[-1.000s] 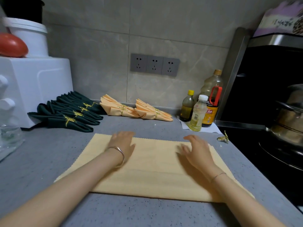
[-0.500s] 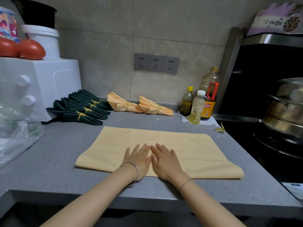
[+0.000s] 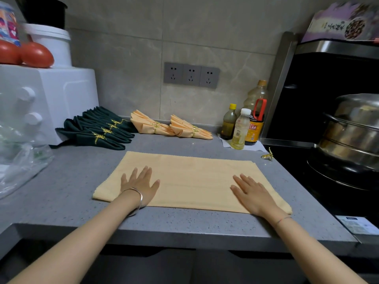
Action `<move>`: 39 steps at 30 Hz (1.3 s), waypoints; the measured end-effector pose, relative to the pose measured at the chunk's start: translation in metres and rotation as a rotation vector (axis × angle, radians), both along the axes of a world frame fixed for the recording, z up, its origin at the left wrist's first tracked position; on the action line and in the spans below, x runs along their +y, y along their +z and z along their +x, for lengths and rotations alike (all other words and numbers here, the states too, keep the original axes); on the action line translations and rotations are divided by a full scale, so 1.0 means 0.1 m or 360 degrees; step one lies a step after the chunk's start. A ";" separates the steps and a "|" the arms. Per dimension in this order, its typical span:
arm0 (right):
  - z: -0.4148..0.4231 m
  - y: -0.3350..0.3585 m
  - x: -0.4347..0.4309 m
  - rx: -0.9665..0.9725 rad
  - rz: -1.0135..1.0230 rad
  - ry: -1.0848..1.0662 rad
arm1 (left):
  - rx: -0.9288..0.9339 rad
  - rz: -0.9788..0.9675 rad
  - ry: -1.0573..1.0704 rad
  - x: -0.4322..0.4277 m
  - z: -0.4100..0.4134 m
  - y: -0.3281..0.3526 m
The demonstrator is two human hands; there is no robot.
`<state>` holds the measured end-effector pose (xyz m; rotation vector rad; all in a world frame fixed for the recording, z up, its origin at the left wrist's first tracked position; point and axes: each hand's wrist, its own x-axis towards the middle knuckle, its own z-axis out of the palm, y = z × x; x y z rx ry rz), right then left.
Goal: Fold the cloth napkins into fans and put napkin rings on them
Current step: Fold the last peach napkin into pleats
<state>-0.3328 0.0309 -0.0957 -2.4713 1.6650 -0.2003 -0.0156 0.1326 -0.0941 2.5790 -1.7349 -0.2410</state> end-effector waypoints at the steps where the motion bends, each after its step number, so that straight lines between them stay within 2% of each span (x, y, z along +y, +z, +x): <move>1: -0.08 0.00 -0.03 0.0003 0.0006 -0.0024 | -0.0002 0.0001 0.0041 0.02 0.07 0.00; 5: -0.23 0.00 -0.11 0.0048 -0.0001 -0.0077 | -0.0021 -0.0013 0.0159 0.11 0.36 0.03; 12: -0.08 0.09 -0.22 0.0062 -0.0024 -0.0133 | -0.0004 -0.0080 0.0158 0.13 0.41 0.01; 15: 0.34 0.25 -0.30 -0.0075 -0.0062 0.0009 | 0.0005 -0.0089 0.0164 0.14 0.40 0.02; 20: 1.32 0.39 -0.56 -0.0286 0.0115 0.0291 | 0.0014 -0.0120 0.0168 0.13 0.42 0.00; 24: 1.86 0.38 -0.79 -0.0185 0.0149 0.0321 | 0.0028 -0.0146 0.0165 0.13 0.42 -0.01; 29: 2.29 0.34 -0.96 -0.0005 -0.0116 0.0259 | 0.0053 -0.0172 0.0167 0.11 0.44 -0.03; 33: 2.64 0.41 -0.92 0.0163 -0.0028 0.0364 | 0.0069 -0.0195 0.0179 0.11 0.43 -0.05; 39: 3.08 0.46 -0.72 -0.0022 0.0170 0.0625 | 0.0089 -0.0217 0.0193 0.12 0.43 -0.05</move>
